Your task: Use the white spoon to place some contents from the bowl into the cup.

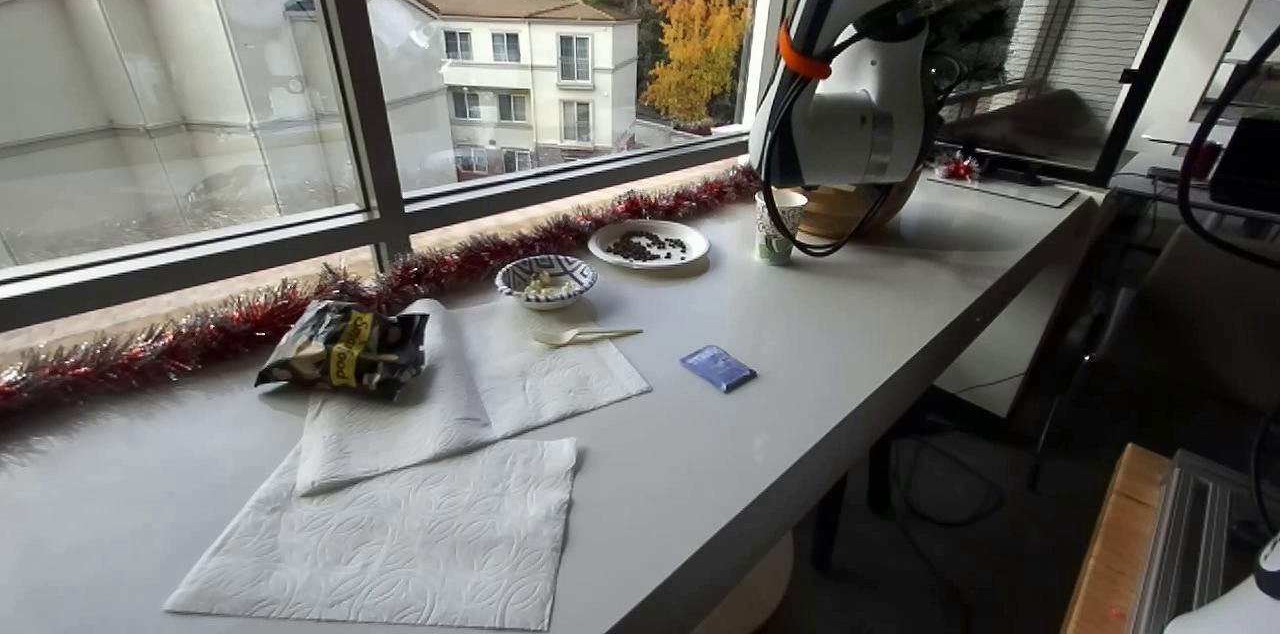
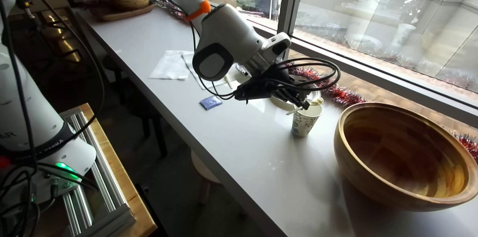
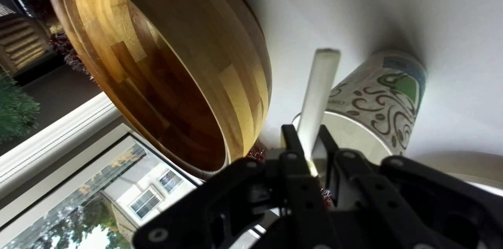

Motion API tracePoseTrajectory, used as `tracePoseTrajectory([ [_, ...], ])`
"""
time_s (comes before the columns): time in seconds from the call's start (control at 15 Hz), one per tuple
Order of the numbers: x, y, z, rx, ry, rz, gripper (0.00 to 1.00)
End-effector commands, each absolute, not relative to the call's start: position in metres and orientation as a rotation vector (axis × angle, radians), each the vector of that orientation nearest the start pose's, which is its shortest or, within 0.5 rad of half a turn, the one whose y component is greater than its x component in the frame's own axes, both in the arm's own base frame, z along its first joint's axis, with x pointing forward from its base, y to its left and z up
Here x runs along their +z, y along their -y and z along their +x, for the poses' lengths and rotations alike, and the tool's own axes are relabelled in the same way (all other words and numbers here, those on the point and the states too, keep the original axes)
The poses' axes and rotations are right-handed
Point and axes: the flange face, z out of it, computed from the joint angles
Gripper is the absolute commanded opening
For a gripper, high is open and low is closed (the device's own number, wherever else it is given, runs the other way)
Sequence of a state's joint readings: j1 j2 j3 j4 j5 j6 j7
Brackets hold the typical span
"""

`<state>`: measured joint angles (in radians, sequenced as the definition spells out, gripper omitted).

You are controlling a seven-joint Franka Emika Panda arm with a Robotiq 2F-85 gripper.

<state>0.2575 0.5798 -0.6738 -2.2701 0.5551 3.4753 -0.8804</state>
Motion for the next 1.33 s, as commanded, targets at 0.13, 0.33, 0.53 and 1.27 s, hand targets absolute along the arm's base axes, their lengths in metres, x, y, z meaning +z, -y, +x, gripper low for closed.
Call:
tracePoseTrajectory([
  [0.13, 0.251, 0.266, 0.500, 0.547, -0.206, 2.250, 0.03],
  [0.33, 0.246, 0.262, 0.501, 0.515, -0.259, 2.210, 0.03],
  [0.53, 0.242, 0.256, 0.501, 0.482, -0.333, 2.156, 0.03],
  [1.27, 0.230, 0.249, 0.496, 0.345, -0.550, 1.989, 0.03],
])
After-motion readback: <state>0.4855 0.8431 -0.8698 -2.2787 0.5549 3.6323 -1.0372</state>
